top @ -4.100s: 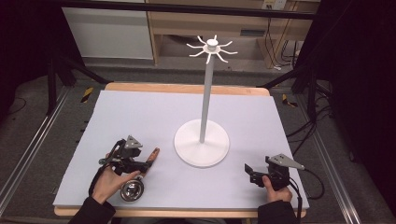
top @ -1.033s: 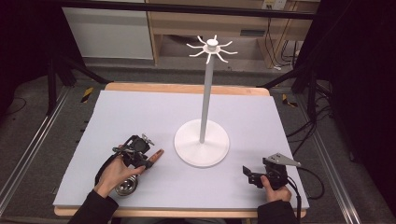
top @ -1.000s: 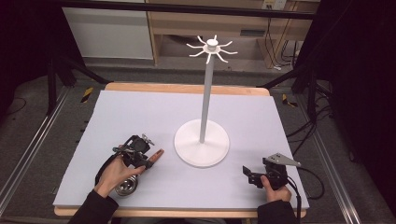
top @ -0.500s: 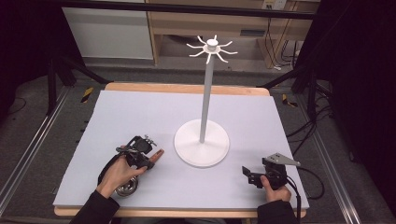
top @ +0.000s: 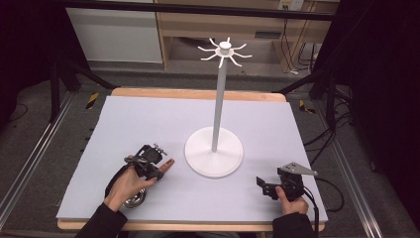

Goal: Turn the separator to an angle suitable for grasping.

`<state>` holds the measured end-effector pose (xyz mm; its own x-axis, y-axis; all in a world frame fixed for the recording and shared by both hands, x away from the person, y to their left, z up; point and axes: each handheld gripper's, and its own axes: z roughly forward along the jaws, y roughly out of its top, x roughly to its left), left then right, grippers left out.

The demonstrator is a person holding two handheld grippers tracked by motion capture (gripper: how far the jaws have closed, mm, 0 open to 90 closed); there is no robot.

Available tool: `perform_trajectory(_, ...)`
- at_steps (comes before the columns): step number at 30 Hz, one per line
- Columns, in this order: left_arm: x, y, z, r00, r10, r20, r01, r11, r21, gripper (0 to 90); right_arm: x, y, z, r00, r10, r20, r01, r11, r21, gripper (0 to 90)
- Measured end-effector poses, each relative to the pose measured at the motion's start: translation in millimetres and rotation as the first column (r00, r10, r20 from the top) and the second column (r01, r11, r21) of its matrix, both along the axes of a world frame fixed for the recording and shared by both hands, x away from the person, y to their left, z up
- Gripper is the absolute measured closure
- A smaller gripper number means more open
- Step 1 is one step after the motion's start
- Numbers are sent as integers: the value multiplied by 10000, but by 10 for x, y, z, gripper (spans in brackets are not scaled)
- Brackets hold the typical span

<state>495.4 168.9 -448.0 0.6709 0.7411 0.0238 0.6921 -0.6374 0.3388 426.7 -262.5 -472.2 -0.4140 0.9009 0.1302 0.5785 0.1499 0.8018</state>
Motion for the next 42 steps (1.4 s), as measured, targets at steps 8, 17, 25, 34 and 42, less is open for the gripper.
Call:
perform_trajectory(8, -1, -6, 7, 10000, 52, -21, -52, 10000, 24, 673, 0, -2, 0, 10000, 16, 22, -16, 10000, -49, 79)
perform_trajectory(17, -22, 67, 83, 9999, 34, 120, -30, 9996, -283, 674, -2, -2, 2, 10000, 18, 43, -18, 10000, -72, 79)
perform_trajectory(25, -77, 136, 224, 9982, 130, 591, -88, 9975, -699, 675, -7, -6, 8, 10000, 52, 70, -51, 10000, -64, 79)
perform_trajectory(34, -124, 234, 376, 9940, 334, 1043, -198, 9915, -1288, 675, -9, -6, 12, 9999, 47, 112, -46, 10000, -62, 79)
perform_trajectory(42, -198, 323, 531, 9753, 778, 2066, -298, 9737, -2257, 675, -14, 4, 12, 9996, 16, 270, -12, 9999, -163, 75)
